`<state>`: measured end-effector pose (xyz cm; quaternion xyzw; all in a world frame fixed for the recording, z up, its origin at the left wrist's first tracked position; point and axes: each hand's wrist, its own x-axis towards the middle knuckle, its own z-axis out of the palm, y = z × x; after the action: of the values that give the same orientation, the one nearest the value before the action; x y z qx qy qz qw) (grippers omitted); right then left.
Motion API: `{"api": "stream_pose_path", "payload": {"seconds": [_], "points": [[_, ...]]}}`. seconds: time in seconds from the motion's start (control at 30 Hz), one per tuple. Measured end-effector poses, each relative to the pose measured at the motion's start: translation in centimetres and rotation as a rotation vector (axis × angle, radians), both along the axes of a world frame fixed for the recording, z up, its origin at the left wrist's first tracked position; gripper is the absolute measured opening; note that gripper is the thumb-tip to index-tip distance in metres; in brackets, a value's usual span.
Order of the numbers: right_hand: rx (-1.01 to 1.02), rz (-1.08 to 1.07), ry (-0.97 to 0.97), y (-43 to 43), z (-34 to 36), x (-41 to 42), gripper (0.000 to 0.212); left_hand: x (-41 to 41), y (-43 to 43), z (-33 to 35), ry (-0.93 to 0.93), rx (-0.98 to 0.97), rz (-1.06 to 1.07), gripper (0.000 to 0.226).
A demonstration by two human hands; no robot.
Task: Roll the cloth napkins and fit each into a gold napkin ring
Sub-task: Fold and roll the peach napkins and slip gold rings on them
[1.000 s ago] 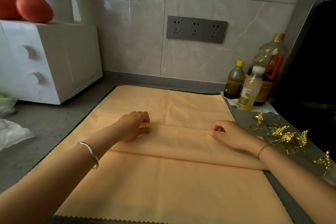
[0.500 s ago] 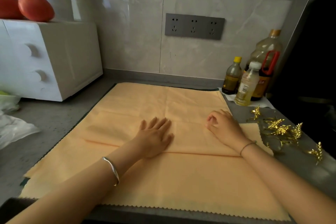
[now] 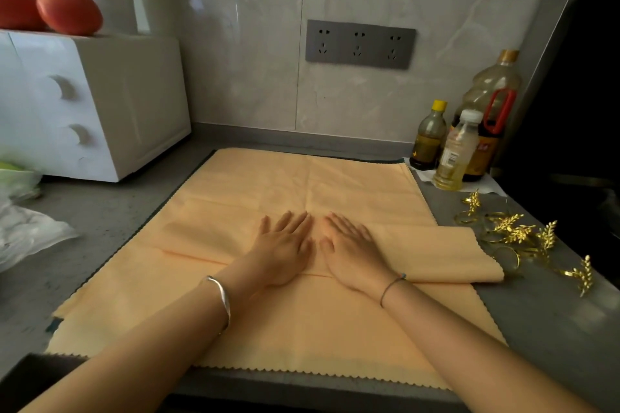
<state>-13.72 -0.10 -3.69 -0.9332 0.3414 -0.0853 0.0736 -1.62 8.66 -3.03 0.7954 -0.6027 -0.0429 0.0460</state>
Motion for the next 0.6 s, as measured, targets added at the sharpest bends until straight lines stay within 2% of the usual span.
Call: {"api": "stream_pose_path", "payload": {"seconds": [0.23,0.6], "points": [[0.034,-0.033,0.071,-2.9,0.6,-5.5,0.057,-0.1,-0.1,-0.1,-0.012,0.005,0.019,0.055],[0.154,-0.256,0.097,-6.1,1.3,-13.7,0.063,0.0,-0.2,-0.1,-0.039,0.026,0.027,0.060]]}}
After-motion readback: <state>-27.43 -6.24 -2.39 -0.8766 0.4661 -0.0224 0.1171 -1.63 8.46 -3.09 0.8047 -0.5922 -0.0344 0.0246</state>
